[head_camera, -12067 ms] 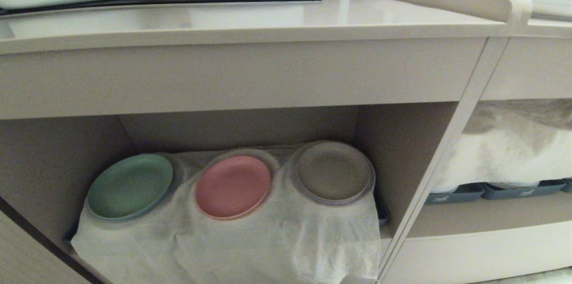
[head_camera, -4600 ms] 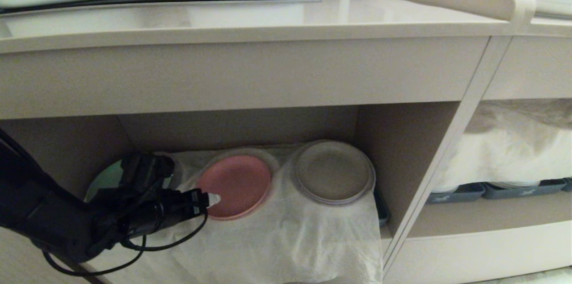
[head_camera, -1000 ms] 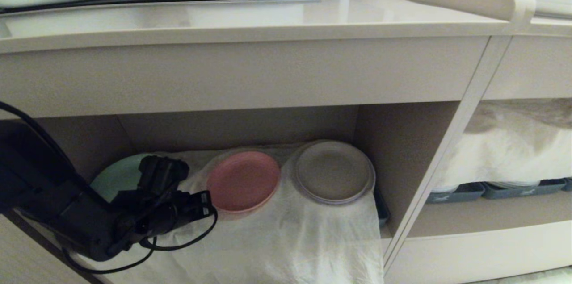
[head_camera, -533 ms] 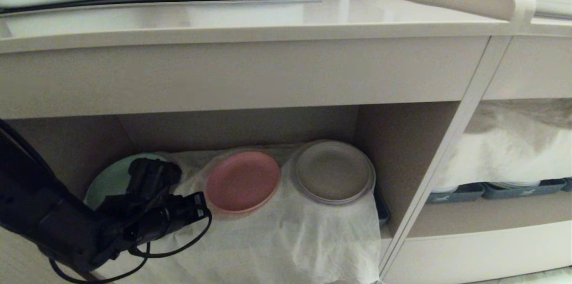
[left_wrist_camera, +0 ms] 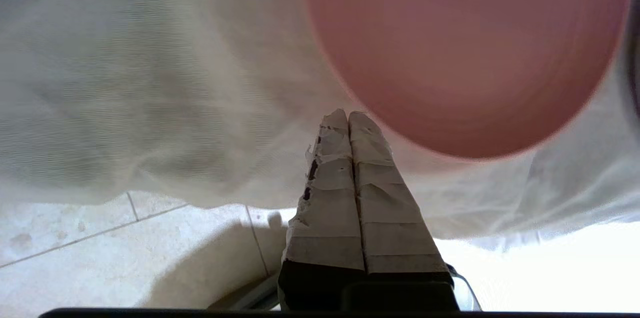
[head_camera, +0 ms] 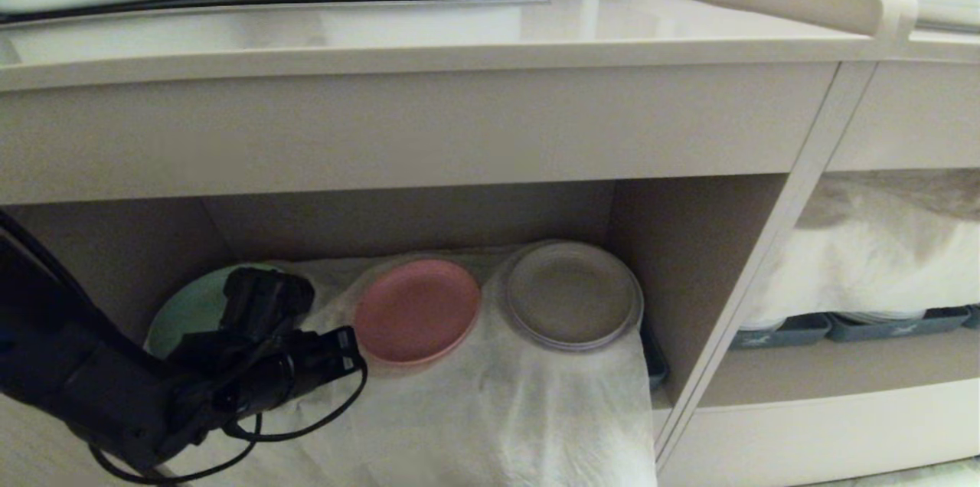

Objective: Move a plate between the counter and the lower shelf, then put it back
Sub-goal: Pick up the plate in the cupboard

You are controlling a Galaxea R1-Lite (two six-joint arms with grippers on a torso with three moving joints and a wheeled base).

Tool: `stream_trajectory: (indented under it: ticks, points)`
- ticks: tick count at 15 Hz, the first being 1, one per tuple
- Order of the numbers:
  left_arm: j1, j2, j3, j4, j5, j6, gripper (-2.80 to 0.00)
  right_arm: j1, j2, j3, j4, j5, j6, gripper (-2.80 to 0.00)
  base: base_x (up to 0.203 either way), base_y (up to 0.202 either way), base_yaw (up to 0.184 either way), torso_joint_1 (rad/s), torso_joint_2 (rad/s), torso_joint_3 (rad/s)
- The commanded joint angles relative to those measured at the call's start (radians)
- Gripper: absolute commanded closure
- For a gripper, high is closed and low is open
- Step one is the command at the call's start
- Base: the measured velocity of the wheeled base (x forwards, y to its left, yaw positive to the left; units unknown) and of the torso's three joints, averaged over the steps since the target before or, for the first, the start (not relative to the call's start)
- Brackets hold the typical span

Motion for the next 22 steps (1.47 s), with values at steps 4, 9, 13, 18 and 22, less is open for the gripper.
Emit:
stream_trajectory:
  ticks: [4,9,13,18,22]
  points:
    - [-0.024,0.01,-0.007,-0.004,0.004,-0.004,0.0,0.0,0.001,0.0,-0.001,0.0,0.0,0.0,0.0,0.0,0.0,0.0,0.0,0.0]
    - [-0.024,0.008,-0.006,-0.006,0.004,-0.002,-2.8,0.0,0.001,0.0,-0.001,0.0,0.0,0.0,0.0,0.0,0.0,0.0,0.0,0.0]
    - [-0.024,0.005,-0.016,-0.006,0.007,-0.002,-2.8,0.0,0.001,0.0,-0.001,0.0,0.0,0.0,0.0,0.0,0.0,0.0,0.0,0.0]
    - [-0.024,0.053,-0.086,0.001,0.015,0.0,-2.8,0.0,0.001,0.0,-0.001,0.0,0.0,0.0,0.0,0.0,0.0,0.0,0.0,0.0]
    - [-0.022,0.074,-0.097,0.017,0.024,0.001,-2.8,0.0,0.001,0.0,0.0,0.0,0.0,0.0,0.0,0.0,0.0,0.0,0.0,0.0]
